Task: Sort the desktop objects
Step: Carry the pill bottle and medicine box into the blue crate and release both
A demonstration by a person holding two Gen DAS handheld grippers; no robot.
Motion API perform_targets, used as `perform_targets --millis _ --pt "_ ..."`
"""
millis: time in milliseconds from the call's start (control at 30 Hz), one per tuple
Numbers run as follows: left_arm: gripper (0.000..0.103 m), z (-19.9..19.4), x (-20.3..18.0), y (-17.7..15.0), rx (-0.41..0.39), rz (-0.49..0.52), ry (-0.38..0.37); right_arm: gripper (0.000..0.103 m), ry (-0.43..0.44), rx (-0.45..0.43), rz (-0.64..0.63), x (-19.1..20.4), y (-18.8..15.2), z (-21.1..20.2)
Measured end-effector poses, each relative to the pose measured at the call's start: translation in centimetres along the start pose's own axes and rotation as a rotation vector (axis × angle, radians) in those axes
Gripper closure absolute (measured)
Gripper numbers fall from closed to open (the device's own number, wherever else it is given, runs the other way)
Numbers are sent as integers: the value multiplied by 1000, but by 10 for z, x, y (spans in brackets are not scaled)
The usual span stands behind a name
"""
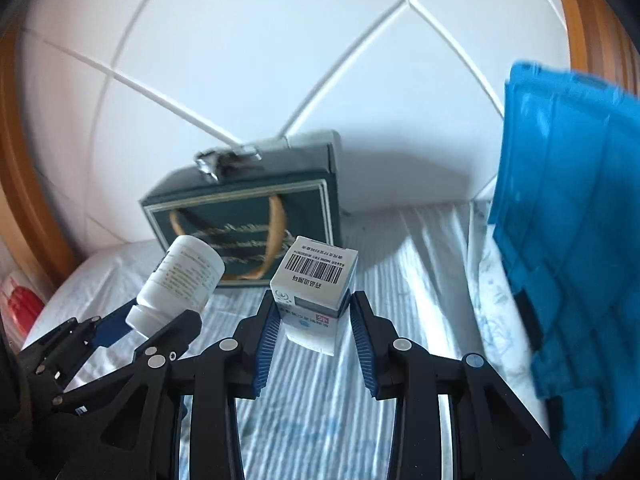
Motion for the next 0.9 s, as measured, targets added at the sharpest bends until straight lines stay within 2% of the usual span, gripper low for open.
perform_targets --millis 167,300,467,600,733,833,900 --pt "57 -65 -10 22 -80 1 4 68 -4 -90 -24 12 23 -69" --pt "57 -115 -22 31 -139 -10 -11 68 -43 -151 -50 11 34 -127" --pt "57 -166 -70 43 -196 15 -35 67 -73 -207 -41 -11 46 -198" --pt "57 -200 -119 53 -243 36 -51 67 -65 -226 -27 -43 61 -245" --pt "57 -231 -176 61 -279 37 -74 67 -73 -285 -35 -83 80 -301" --pt "57 -253 -225 68 -292 32 -98 67 -80 -316 -61 -124 93 -343" --pt "57 -262 -258 69 -269 36 -108 67 -93 -319 -81 -161 99 -369"
Point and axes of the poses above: each gripper's, at about its wrist camera, not at the fingertips, and z roughly the way its jaws point, x to its left, y to its top, the point moved 4 cm from there along z, roughly the way its jaws point, and after that the axes turned 8 degrees about -x, right-handed, at the moved point
